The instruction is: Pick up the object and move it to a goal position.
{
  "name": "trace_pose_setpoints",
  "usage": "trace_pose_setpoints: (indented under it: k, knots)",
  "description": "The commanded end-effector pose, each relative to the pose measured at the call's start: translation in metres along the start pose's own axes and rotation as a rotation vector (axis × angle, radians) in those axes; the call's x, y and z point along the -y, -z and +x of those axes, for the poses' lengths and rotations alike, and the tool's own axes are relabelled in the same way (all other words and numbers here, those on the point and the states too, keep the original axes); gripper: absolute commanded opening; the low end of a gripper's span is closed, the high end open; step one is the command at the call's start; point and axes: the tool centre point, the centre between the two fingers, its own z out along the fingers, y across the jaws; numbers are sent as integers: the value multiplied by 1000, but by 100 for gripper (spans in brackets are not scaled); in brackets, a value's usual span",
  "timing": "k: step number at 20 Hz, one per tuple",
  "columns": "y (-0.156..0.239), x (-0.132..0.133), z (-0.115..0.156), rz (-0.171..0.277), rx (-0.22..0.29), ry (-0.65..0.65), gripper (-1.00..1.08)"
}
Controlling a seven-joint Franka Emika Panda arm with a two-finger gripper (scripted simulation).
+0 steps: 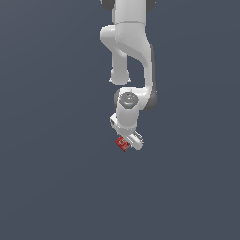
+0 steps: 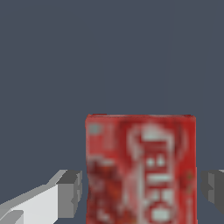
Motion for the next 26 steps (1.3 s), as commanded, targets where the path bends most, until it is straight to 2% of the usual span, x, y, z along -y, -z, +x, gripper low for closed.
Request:
trace_pose_setpoints:
  k: [1, 6, 7, 19, 26]
  knots:
    - [-10, 0, 0, 0, 0, -1, 100]
    - [-17, 1, 0, 0, 0, -1, 100]
    - [-17, 1, 0, 0, 0, -1, -100]
    - [-15, 1, 1, 4, -3, 1, -100]
    - [12, 5, 26, 54, -40, 20, -100]
